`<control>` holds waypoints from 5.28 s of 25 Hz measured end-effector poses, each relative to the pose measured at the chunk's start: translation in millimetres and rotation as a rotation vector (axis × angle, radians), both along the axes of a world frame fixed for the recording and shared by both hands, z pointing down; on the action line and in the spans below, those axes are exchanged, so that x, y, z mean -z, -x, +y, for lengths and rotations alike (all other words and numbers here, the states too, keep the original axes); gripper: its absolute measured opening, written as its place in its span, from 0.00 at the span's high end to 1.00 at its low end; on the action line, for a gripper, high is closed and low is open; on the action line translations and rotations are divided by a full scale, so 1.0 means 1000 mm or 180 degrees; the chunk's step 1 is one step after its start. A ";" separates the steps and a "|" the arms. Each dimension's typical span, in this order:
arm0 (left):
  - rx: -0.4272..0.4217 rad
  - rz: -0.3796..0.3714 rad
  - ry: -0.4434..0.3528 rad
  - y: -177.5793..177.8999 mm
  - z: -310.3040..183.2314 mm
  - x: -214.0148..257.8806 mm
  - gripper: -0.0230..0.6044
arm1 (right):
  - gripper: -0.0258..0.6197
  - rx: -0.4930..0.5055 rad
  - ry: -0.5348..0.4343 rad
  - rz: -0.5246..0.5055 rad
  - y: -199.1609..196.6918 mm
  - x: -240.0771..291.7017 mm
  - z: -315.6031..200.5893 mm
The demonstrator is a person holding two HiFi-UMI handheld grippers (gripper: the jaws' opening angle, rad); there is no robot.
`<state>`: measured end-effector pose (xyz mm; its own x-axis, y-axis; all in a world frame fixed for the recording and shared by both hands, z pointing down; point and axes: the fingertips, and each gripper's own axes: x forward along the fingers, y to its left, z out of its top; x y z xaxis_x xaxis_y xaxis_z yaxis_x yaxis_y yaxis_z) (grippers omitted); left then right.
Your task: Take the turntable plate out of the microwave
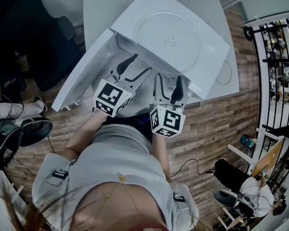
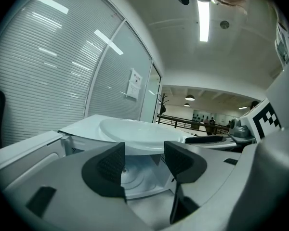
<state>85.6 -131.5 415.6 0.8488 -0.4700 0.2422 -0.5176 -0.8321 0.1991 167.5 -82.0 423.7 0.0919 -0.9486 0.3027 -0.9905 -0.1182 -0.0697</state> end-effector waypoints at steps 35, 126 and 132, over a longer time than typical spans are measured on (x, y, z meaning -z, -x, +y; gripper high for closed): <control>0.0132 -0.0102 -0.0132 -0.030 -0.039 0.000 0.56 | 0.50 0.0148 0.0052 -0.0129 -0.021 0.006 -0.040; -0.0963 0.0523 -0.0596 0.010 0.127 0.108 0.91 | 0.93 0.1113 -0.1015 0.0117 0.071 0.117 0.088; -0.0956 0.0512 -0.0541 0.010 0.125 0.105 0.91 | 0.93 0.1142 -0.0973 0.0123 0.072 0.116 0.088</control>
<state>76.0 -6.6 310.4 0.9757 -0.2165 0.0348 -0.2190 -0.9701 0.1042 95.7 5.9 308.0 -0.2523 -0.9676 0.0075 -0.9676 0.2523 -0.0104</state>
